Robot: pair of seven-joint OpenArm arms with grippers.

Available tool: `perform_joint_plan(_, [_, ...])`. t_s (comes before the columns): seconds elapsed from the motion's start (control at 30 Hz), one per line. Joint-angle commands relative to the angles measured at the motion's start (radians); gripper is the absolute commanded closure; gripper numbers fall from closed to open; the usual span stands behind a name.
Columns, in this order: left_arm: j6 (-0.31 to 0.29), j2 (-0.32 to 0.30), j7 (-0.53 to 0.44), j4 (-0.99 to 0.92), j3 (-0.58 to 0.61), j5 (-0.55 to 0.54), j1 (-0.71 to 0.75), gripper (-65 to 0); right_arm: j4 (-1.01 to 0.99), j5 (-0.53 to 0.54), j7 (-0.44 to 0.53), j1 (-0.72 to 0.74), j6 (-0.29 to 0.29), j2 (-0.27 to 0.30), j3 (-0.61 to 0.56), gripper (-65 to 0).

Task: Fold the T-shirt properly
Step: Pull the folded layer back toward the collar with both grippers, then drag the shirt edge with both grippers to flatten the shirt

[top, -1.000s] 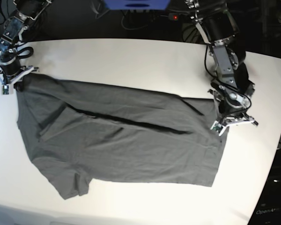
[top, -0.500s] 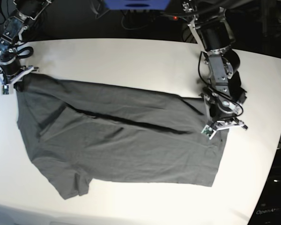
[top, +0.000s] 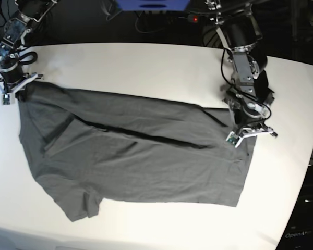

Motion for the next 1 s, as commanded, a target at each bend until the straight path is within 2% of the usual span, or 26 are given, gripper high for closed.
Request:
perform_joint_plan(0.0, [-0.020, -0.008, 0.053, 0.005, -0.002, 0.024, 0.024, -6.2, -0.010, -0.084, -0.124, -0.029, 0.010, 0.002, 0.003, -0.7])
perform_joint_plan(0.37, [-0.020, -0.004, 0.059, 0.116, -0.005, 0.021, 0.150, -6.2, -0.010, -0.084, -0.124, -0.064, 0.010, 0.003, 0.003, -0.7])
perform_joint_plan(0.6, [-0.020, 0.032, 0.057, 0.174, -0.004, 0.019, 0.251, -6.2, -0.009, -0.084, -0.124, -0.090, 0.010, 0.003, 0.003, -0.7])
perform_joint_plan(0.97, [-0.020, 0.045, 0.059, 0.188, -0.007, 0.019, 0.350, -6.2, -0.009, -0.084, -0.123, -0.128, 0.010, 0.000, 0.036, -0.7])
